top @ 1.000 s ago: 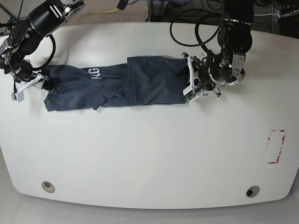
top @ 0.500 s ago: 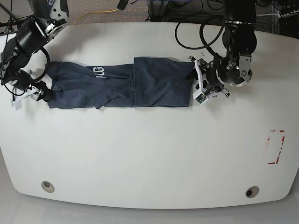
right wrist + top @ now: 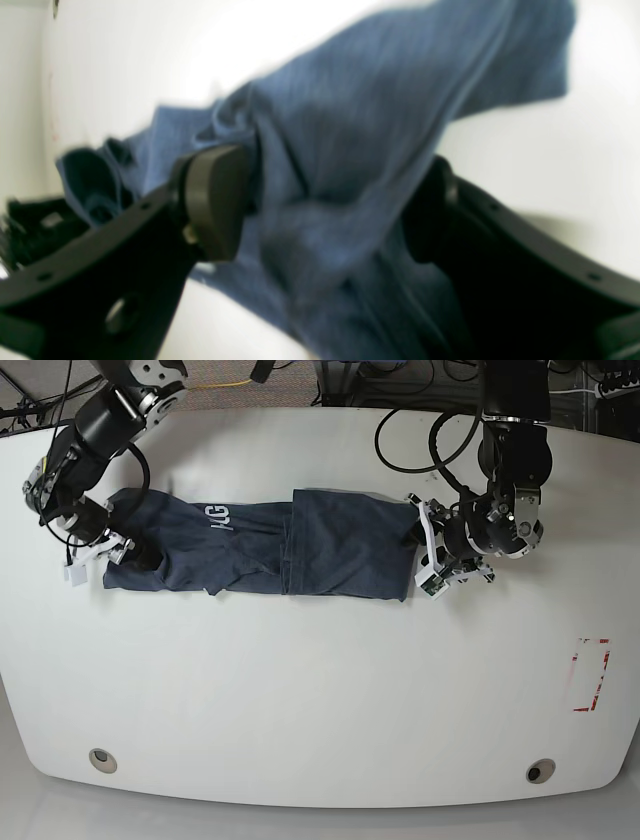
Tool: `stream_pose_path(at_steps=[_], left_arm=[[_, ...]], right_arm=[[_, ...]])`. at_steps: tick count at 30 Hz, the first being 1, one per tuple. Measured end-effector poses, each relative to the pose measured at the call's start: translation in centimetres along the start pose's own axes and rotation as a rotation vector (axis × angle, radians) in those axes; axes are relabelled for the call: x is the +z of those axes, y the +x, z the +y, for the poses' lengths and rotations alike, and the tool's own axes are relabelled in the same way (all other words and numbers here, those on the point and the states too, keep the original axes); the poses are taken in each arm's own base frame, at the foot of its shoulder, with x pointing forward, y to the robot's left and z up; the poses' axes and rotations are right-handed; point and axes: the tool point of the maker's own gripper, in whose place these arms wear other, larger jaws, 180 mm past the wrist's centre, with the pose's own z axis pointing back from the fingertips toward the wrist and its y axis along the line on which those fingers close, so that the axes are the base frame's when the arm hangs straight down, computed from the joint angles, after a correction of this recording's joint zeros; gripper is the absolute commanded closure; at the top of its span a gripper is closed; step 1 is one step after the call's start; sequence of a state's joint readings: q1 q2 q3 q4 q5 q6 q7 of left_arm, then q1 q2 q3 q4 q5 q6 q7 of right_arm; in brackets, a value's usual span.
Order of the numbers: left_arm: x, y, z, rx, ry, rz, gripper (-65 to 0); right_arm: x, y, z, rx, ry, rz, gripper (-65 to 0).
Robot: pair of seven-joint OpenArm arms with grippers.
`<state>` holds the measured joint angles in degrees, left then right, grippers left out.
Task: Fold the T-shirt properly
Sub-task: 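Regrasp the folded strip ends with both grippers, then fold the strip with the right gripper toward the left gripper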
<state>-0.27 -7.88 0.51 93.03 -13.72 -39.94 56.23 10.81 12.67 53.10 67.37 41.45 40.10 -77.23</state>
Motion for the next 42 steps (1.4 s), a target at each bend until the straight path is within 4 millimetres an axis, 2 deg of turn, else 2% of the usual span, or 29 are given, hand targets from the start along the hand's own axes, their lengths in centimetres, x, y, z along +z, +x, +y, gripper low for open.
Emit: stream_pose_path(at_steps=[3, 8, 9, 12, 15, 23, 25, 29, 31, 35, 42], left_arm=[[0.0, 0.0, 0.0, 0.0, 0.0, -0.001, -25.7], [-0.7, -1.0, 0.0, 0.025, -0.017, 0.026, -25.7], [-0.9, -1.3, -0.1, 0.031, -0.022, 0.034, -25.7], [-1.2, -1.2, 0.1, 0.045, -0.031, 0.032, -25.7], [-1.4, -1.1, 0.2, 0.052, -0.035, 0.026, -25.7], [-1.8, -0.6, -0.4, 0.07, -0.056, 0.002, -25.7], [-2.1, -0.2, -0.9, 0.079, -0.066, -0.009, -25.7], [-2.8, 0.7, -2.4, 0.093, -0.091, -0.024, -25.7], [-3.2, 1.3, -3.3, 0.103, -0.108, -0.032, -25.7], [-3.9, 2.2, -5.3, 0.126, -0.152, -0.036, -25.7], [-4.6, 3.4, -7.0, 0.198, -0.17, -0.044, -25.8]], right_arm=[[0.1, -1.0, 0.7, 0.06, -0.01, 0.047, -37.3], [0.0, -2.0, 0.8, 0.079, -0.027, 0.076, -4.3], [0.1, -2.2, 0.6, 0.076, -0.033, 0.081, 0.0], [0.3, -2.3, 0.4, 0.078, -0.04, 0.086, 0.0], [0.8, -1.5, 0.8, 0.119, -0.058, 0.074, 0.0], [4.5, 2.6, 3.7, 0.349, -0.147, -0.022, 0.0], [4.7, 2.9, 4.6, 0.384, -0.138, -0.033, 0.0], [3.6, 2.5, 7.5, 0.414, -0.004, -0.039, 0.0], [3.0, 2.3, 9.7, 0.424, 0.095, -0.055, 0.0], [1.9, 1.4, 12.5, 0.427, 0.209, -0.06, 0.0], [-0.1, -1.7, 16.3, 0.388, 0.36, -0.023, 0.0]])
